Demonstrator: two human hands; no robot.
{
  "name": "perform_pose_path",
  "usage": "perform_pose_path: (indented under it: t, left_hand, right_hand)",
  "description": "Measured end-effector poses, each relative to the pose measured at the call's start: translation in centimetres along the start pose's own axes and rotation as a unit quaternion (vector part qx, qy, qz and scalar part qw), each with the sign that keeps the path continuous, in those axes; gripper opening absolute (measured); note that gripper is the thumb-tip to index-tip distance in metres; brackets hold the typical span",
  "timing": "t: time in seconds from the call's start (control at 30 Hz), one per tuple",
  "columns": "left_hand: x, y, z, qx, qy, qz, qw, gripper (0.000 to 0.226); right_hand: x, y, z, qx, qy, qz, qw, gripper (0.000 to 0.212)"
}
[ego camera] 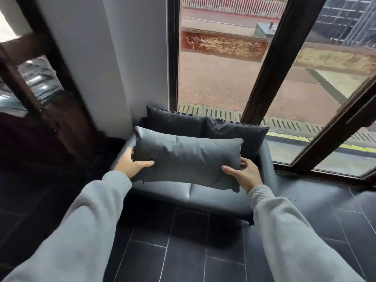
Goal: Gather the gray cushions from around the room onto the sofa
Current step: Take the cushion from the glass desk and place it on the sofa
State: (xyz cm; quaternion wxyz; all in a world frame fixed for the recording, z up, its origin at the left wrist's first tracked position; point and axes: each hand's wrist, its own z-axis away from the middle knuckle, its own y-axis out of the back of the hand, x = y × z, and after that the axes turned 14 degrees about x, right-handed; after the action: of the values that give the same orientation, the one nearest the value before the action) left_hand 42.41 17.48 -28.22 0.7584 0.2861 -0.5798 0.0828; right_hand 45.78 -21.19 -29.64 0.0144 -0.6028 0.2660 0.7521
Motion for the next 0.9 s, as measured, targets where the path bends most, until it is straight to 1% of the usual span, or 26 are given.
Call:
perform_pose_path:
  t: [0.13, 0.2, 0.27, 0.33, 0.4, 0.47, 0.5, 0.53, 0.6, 0.63, 0.73, 0.9]
  left_hand:
    - [-0.9, -2.4, -3.6, 0.029, 0.017, -0.020, 0.999, 0.073]
    - [-1.7, -3.8, -5.1, 0.047, 0.032, -0.018, 0.998, 0.076]
    - [-2.8, -5.2, -6.3, 0.080, 0.056, -0.007, 0.995, 0.084]
    - [-4.4, -6.6, -7.1, 0.119, 0.084, 0.005, 0.989, 0.087]
    - [-6.2, -7.6, -7.7, 0.162, 0.116, 0.018, 0.980, 0.087]
    - [-8.0, -8.3, -8.6, 0.202, 0.147, 0.030, 0.968, 0.080]
    - [-9.1, -8.6, -9.1, 0.218, 0.158, 0.032, 0.963, 0.077]
    - [-10.0, -8.8, -9.7, 0.230, 0.169, 0.033, 0.958, 0.081]
    - [-12.1, -9.1, -11.1, 0.253, 0.197, 0.033, 0.947, 0.096]
    - [-13.2, -9.2, -11.9, 0.266, 0.208, 0.034, 0.941, 0.100]
    - [-17.0, -9.7, -14.5, 0.293, 0.230, 0.038, 0.927, 0.102]
    - [-24.3, -10.9, -19.7, 0.299, 0.263, 0.039, 0.916, 0.100]
  right_hand:
    - [-0.9, -3.6, -6.7, -0.035, 0.010, 0.021, 0.999, 0.087]
    - [-1.1, -5.9, -10.3, -0.057, 0.019, 0.034, 0.998, 0.085]
    - [-1.3, -8.8, -14.0, -0.089, 0.027, 0.037, 0.995, 0.082]
    - [-1.4, -12.1, -17.5, -0.133, 0.035, 0.044, 0.989, 0.077]
    - [-1.5, -15.8, -20.3, -0.182, 0.050, 0.059, 0.980, 0.076]
    - [-1.3, -19.7, -22.6, -0.220, 0.066, 0.070, 0.971, 0.076]
    - [-1.1, -21.7, -23.7, -0.237, 0.076, 0.077, 0.966, 0.076]
    - [-0.9, -23.6, -24.5, -0.253, 0.087, 0.085, 0.960, 0.076]
    - [-0.5, -27.5, -26.0, -0.288, 0.111, 0.103, 0.945, 0.075]
    - [-0.2, -29.4, -26.6, -0.303, 0.119, 0.110, 0.939, 0.073]
    - [1.2, -34.9, -28.2, -0.335, 0.123, 0.112, 0.927, 0.068]
    - [5.1, -43.5, -30.1, -0.378, 0.111, 0.111, 0.912, 0.064]
